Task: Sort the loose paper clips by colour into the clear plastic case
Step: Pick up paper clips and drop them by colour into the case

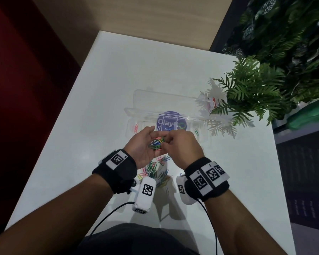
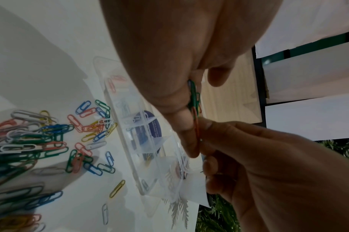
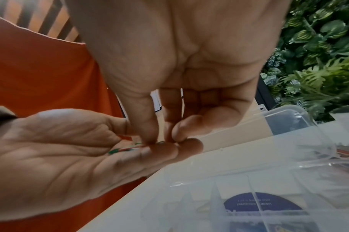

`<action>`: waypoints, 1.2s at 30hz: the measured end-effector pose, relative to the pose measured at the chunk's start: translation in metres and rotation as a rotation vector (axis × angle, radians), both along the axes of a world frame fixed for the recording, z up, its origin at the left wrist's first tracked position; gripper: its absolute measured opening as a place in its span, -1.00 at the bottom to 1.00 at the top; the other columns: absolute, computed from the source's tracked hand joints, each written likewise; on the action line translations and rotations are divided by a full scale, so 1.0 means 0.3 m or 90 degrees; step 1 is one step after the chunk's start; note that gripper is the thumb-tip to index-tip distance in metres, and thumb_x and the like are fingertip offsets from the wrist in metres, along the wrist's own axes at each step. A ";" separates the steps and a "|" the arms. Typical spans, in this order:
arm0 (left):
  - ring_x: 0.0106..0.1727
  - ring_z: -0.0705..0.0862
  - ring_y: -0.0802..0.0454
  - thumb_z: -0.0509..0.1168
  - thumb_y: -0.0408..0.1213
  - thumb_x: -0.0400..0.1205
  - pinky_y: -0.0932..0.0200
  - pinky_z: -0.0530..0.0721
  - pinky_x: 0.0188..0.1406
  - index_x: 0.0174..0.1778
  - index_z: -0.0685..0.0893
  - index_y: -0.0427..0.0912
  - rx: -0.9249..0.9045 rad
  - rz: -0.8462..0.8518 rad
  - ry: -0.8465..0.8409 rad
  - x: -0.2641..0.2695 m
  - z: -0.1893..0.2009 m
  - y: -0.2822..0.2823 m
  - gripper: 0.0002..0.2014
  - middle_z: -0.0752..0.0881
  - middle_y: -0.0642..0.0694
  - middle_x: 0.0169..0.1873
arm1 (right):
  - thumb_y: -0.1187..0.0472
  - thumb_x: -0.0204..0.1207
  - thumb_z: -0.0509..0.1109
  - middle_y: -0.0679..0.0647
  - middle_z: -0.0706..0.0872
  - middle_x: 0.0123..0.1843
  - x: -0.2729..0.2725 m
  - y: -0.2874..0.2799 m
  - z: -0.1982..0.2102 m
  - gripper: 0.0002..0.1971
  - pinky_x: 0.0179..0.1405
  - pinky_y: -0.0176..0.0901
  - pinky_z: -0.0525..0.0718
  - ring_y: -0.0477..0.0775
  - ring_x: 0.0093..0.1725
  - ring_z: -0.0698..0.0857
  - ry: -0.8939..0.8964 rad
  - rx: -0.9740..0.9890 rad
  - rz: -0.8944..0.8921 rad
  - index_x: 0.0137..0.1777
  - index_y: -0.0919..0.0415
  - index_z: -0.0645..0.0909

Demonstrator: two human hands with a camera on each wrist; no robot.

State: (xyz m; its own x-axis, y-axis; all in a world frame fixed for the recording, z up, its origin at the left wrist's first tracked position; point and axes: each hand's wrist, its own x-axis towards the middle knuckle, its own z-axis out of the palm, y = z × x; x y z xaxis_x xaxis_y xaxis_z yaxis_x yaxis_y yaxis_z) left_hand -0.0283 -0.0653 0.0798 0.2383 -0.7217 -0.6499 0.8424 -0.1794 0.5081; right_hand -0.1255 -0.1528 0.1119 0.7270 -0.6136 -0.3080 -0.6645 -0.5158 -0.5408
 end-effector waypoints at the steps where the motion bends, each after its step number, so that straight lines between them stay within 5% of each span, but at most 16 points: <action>1: -0.25 0.76 -0.06 -0.04 -0.11 0.78 0.13 0.75 -0.28 0.20 0.65 -0.47 0.002 0.003 -0.001 -0.001 0.000 0.001 -0.49 0.76 -0.31 -0.04 | 0.23 0.50 0.35 -0.01 0.74 -0.28 0.000 0.006 0.003 -0.85 -0.22 -0.09 0.73 0.04 -0.25 0.71 0.005 -0.008 0.005 -0.07 0.05 0.75; 5: -0.19 0.72 -0.08 -0.03 -0.13 0.77 0.15 0.73 -0.31 0.21 0.64 -0.48 0.009 0.007 -0.005 -0.006 -0.005 0.007 -0.50 0.72 -0.29 0.01 | 0.27 0.53 0.23 -0.01 0.59 -0.31 0.004 0.021 0.003 -0.66 -0.52 -0.25 0.38 0.06 -0.30 0.58 0.062 -0.060 0.046 0.13 -0.12 0.70; 8: -0.06 0.69 -0.13 -0.02 -0.12 0.76 0.07 0.75 -0.15 0.25 0.62 -0.50 0.007 0.007 -0.002 -0.003 -0.017 0.012 -0.49 0.69 -0.33 0.10 | 0.29 0.55 0.23 0.05 0.58 -0.28 0.001 0.017 0.008 -0.73 -0.57 -0.25 0.23 0.09 -0.26 0.59 0.095 -0.091 0.053 0.07 0.00 0.71; 13: -0.02 0.73 -0.21 0.00 -0.12 0.76 -0.04 0.78 -0.01 0.22 0.62 -0.51 -0.004 0.015 0.013 0.010 -0.023 0.014 -0.50 0.70 -0.38 0.08 | 0.17 0.63 0.18 0.13 0.72 -0.23 -0.024 -0.007 -0.006 -0.77 -0.38 -0.16 0.46 0.09 -0.30 0.57 0.006 -0.063 0.036 -0.12 0.19 0.65; 18: 0.12 0.73 -0.33 0.02 -0.11 0.75 -0.07 0.75 0.10 0.16 0.64 -0.45 -0.007 0.018 0.018 0.021 -0.026 0.019 -0.54 0.72 -0.44 0.12 | 0.18 0.53 0.34 0.10 0.77 -0.28 -0.046 -0.088 -0.038 -0.83 -0.32 -0.14 0.63 0.02 -0.36 0.68 -0.081 0.104 -0.098 -0.23 0.25 0.64; 24: 0.18 0.71 -0.37 0.03 -0.12 0.75 -0.06 0.76 0.07 0.18 0.62 -0.46 -0.005 0.038 0.042 0.035 -0.024 0.027 -0.55 0.71 -0.45 0.15 | 0.29 0.41 0.36 0.17 0.77 -0.30 -0.018 -0.233 -0.124 -0.91 -0.20 0.00 0.73 0.20 -0.25 0.75 -0.016 0.058 -0.217 -0.30 0.21 0.65; 31: 0.20 0.71 -0.35 0.02 -0.11 0.75 -0.06 0.75 0.08 0.24 0.60 -0.45 -0.009 0.035 0.048 0.045 -0.014 0.029 -0.53 0.71 -0.44 0.18 | 0.28 0.51 0.34 0.15 0.76 0.04 0.050 -0.240 -0.136 -0.84 -0.18 -0.19 0.61 0.15 -0.06 0.69 0.074 -0.012 -0.150 0.03 0.18 0.70; 36: 0.05 0.77 -0.24 -0.01 -0.12 0.76 -0.08 0.75 0.10 0.28 0.59 -0.47 -0.013 0.028 0.032 0.041 -0.013 0.025 -0.51 0.74 -0.38 0.09 | 0.28 0.48 0.42 -0.02 0.73 -0.27 0.040 -0.097 0.001 -0.94 -0.28 -0.43 0.60 -0.25 -0.33 0.65 -0.071 0.040 0.017 -0.14 0.22 0.72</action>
State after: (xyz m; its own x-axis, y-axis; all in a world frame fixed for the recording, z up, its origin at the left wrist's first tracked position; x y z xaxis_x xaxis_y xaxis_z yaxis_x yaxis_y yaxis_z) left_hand -0.0159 -0.0579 0.0759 0.2377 -0.7239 -0.6476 0.8740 -0.1315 0.4678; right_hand -0.1134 -0.1820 0.1121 0.7746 -0.5759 -0.2615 -0.5849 -0.4950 -0.6426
